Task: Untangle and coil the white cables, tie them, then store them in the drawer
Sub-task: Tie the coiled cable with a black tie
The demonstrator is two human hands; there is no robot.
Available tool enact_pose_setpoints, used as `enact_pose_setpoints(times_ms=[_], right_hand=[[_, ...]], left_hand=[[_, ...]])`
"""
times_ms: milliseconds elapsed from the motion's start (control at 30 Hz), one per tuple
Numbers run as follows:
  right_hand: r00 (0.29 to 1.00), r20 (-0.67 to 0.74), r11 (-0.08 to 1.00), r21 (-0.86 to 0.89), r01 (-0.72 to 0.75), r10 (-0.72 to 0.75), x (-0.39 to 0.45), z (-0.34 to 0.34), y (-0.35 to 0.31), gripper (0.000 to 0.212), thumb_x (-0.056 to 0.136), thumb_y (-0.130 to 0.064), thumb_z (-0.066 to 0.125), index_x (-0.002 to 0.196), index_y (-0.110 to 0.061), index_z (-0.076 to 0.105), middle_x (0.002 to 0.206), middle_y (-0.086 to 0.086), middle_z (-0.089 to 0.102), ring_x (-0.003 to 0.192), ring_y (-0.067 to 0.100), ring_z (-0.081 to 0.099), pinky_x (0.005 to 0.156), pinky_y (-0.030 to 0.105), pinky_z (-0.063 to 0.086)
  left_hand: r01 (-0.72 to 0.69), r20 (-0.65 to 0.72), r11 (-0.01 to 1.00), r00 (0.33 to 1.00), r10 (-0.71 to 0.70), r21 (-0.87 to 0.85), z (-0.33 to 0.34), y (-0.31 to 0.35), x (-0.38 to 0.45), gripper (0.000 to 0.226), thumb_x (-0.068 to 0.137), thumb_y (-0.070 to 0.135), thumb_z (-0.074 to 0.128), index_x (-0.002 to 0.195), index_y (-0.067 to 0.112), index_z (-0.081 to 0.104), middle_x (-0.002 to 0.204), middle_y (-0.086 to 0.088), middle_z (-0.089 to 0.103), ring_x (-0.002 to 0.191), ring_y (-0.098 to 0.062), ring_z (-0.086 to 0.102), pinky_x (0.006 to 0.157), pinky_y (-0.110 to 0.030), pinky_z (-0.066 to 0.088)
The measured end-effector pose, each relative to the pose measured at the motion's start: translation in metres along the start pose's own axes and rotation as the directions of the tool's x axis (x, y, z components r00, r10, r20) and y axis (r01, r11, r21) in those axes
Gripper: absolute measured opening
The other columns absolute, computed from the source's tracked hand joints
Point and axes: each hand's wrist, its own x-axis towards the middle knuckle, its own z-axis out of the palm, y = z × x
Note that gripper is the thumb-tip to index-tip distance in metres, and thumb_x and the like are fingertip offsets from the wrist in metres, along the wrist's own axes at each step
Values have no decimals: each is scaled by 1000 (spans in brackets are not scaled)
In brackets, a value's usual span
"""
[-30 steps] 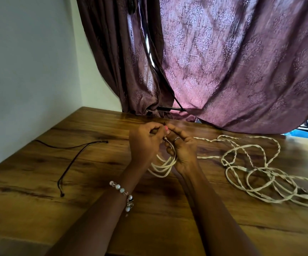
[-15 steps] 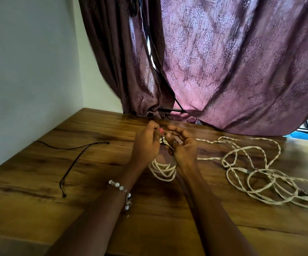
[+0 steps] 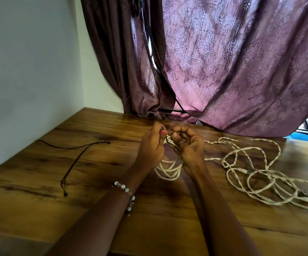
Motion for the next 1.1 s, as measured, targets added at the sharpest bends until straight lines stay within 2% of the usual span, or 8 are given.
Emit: enact_pose_setpoints(times_ms=[67,233,467,600,767,900,1000,1100], right_hand=[[1000,7,1000,16,18,-18,-1,2,0,17,88,5,59,88,-11,63,73,-5,69,64,4,62,51,17,49],[993,48,995,0,105,-104,1,5,2,17,86,6,61,91,-10,64,77,1,65,64,8,60,51,21,45],[966,102,953,-166,252,-238,2,1,6,12,89,-4,62,96,2,70,86,11,71,72,14,63,61,26,49],[951,114,884,-349,310,-288,2,0,8,13,90,-11,63,84,-4,73,76,10,65,60,14,57,52,27,45],[977,130,937,-286,202,-170,0,1,1,16,90,-7,61,89,4,72,74,14,68,54,13,58,48,23,47],[979,203,950,-298,89,-27,2,-5,-2,9,86,-8,67,90,-4,74,66,9,69,56,19,59,49,26,47],[978,201,936,-330,123,-57,3,-6,-2,12,80,-4,72,85,-15,75,59,0,66,51,16,50,48,25,39],[981,178,948,-289,132,-82,3,-5,-3,15,80,1,71,85,-13,74,62,-6,67,52,8,50,49,22,38]], left_hand=[[-14,-48,1000,999,15,22,1,-3,-1,20,96,11,37,90,-3,49,70,-7,53,61,-15,48,56,-32,37],[40,-167,993,986,-20,115,0,0,-3,17,84,-8,41,97,-4,50,74,1,50,60,-12,45,56,-17,27],[38,-246,989,969,-2,143,-2,9,-4,29,95,23,33,96,0,51,71,2,52,58,-25,56,50,-30,32],[71,-277,990,960,-34,123,-3,6,-2,39,93,34,29,97,2,51,71,2,53,60,-27,58,50,-35,37],[81,-271,988,962,-43,129,-3,3,-1,36,92,32,31,96,4,52,72,-2,56,63,-28,59,52,-36,40],[87,-282,988,958,-48,127,-4,-1,0,31,92,27,35,93,3,55,73,3,56,61,-18,54,53,-27,33],[105,-272,990,959,-75,95,-2,-1,0,21,93,17,43,92,1,57,76,5,56,64,-13,52,55,-20,31],[112,-234,991,968,-91,79,1,-1,-1,17,93,13,48,93,-1,58,73,0,59,62,-15,54,53,-25,36]])
